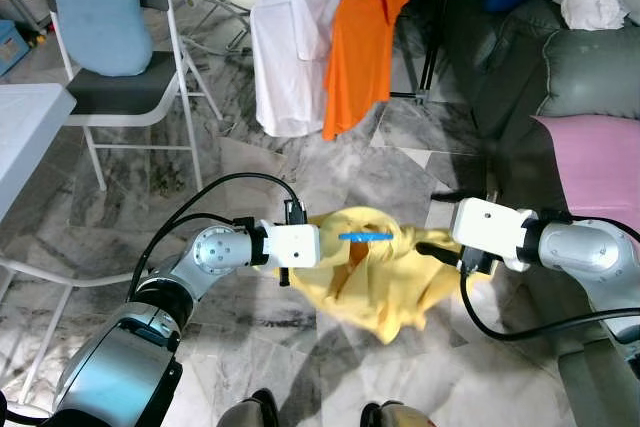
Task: Hang hanger
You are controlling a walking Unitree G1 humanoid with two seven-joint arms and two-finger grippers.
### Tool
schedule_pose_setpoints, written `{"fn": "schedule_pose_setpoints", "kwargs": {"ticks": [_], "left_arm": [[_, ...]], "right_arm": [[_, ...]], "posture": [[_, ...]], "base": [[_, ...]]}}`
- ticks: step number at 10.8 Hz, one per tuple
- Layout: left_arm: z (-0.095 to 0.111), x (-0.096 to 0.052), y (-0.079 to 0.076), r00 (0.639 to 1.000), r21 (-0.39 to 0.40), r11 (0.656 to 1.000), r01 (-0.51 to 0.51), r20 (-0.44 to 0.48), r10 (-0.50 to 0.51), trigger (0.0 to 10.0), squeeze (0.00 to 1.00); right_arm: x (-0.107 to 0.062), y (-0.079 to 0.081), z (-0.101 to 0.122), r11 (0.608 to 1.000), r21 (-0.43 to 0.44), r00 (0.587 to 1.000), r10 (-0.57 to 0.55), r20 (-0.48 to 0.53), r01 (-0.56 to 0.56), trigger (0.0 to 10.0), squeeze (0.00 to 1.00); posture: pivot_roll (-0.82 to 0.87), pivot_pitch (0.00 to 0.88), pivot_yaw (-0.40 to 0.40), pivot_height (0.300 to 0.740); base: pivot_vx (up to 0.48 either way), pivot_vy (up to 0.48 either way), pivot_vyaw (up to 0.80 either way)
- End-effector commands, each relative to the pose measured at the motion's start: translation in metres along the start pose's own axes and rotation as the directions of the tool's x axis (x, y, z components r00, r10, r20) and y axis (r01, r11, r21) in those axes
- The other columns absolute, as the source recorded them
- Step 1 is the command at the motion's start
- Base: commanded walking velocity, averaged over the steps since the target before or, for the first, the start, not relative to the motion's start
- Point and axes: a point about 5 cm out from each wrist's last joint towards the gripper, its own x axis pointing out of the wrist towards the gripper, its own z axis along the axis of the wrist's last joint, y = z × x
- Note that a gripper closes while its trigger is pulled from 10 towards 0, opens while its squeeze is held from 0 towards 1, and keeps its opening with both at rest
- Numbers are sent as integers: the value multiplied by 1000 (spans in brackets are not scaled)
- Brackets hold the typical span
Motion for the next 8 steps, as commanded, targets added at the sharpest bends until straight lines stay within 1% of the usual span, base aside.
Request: {"fn": "schedule_pose_setpoints", "kwargs": {"ticks": [1,2,3,5,6,7,8], "left_arm": [[3,-2,3,1000,36,999,-16,21,15,10000,0],[3,-2,4,1000,42,999,-20,19,19,10000,0],[5,-1,6,999,46,998,-34,29,32,10000,0],[7,0,8,998,43,998,-48,41,47,10000,0],[8,0,10,998,49,997,-53,48,50,10000,0],[9,1,10,997,53,997,-54,53,51,10000,0],[10,1,10,997,56,997,-53,59,50,10000,0]], "right_arm": [[-1,0,-1,999,15,999,37,6,-37,0,0],[-1,1,-2,997,47,998,59,22,-60,0,0],[2,6,-4,993,81,996,84,33,-86,0,0],[6,9,-5,991,87,994,103,38,-106,0,0],[12,8,-4,990,85,993,109,44,-113,0,0],[16,6,-5,991,61,993,113,36,-115,0,0],[17,4,-5,992,49,993,116,29,-117,549,0]], "posture": [[-247,183,78,740],[-247,183,78,740],[-243,184,76,740],[-241,187,78,740],[-239,188,80,740],[-239,188,80,740],[-239,188,80,740]], "base": [[0,0,0],[0,0,0],[0,0,0],[0,0,0],[0,0,0],[0,0,0],[0,0,0]]}}
